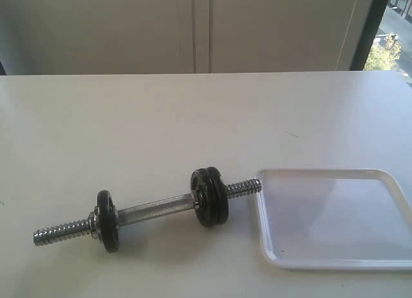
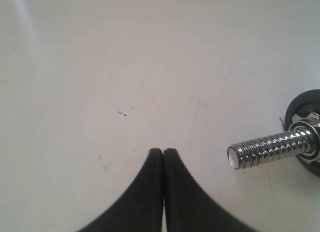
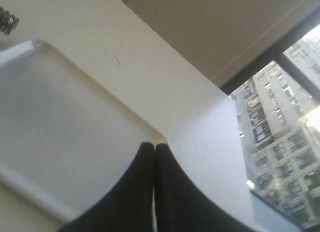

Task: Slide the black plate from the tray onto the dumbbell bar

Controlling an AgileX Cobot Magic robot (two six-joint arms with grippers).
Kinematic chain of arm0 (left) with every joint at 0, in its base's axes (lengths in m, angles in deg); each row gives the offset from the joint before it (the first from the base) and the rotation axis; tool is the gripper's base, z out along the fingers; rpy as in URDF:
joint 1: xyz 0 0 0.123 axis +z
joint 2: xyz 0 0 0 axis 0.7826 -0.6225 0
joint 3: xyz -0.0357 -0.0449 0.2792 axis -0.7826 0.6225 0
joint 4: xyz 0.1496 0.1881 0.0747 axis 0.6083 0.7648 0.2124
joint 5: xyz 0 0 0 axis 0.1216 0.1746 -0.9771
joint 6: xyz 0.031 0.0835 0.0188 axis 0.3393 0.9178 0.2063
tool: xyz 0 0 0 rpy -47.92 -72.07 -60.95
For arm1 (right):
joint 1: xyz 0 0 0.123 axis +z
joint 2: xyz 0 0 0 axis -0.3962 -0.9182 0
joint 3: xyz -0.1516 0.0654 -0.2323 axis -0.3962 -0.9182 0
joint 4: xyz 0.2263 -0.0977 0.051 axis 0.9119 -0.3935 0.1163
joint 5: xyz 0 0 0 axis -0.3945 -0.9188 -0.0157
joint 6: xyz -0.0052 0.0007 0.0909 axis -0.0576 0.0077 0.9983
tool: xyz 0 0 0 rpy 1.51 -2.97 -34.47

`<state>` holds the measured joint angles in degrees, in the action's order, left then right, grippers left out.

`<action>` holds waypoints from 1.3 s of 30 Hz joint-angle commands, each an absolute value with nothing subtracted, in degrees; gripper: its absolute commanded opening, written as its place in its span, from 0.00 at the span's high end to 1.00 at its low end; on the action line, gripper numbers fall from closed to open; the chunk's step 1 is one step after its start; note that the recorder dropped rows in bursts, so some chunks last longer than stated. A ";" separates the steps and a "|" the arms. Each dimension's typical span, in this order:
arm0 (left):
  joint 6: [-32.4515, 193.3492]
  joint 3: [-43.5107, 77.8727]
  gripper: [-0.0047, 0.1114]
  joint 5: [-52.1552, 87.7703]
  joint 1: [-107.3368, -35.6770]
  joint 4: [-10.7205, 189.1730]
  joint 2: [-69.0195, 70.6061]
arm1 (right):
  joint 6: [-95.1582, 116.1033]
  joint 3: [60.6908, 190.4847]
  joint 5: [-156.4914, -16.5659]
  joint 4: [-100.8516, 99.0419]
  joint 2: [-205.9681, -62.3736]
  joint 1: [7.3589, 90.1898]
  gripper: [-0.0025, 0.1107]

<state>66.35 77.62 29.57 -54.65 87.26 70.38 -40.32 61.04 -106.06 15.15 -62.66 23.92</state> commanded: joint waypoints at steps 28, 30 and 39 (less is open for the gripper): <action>65.90 77.87 0.96 29.51 -54.52 87.13 70.61 | 15.53 60.69 -106.11 16.66 -62.37 23.94 0.98; 65.90 77.87 0.96 29.51 -54.52 87.13 70.61 | 15.53 60.69 -106.11 10.69 -62.37 23.94 0.98; 65.90 77.87 0.96 29.51 -54.52 87.13 70.61 | 15.53 60.69 -105.90 -6.51 -62.37 23.94 0.98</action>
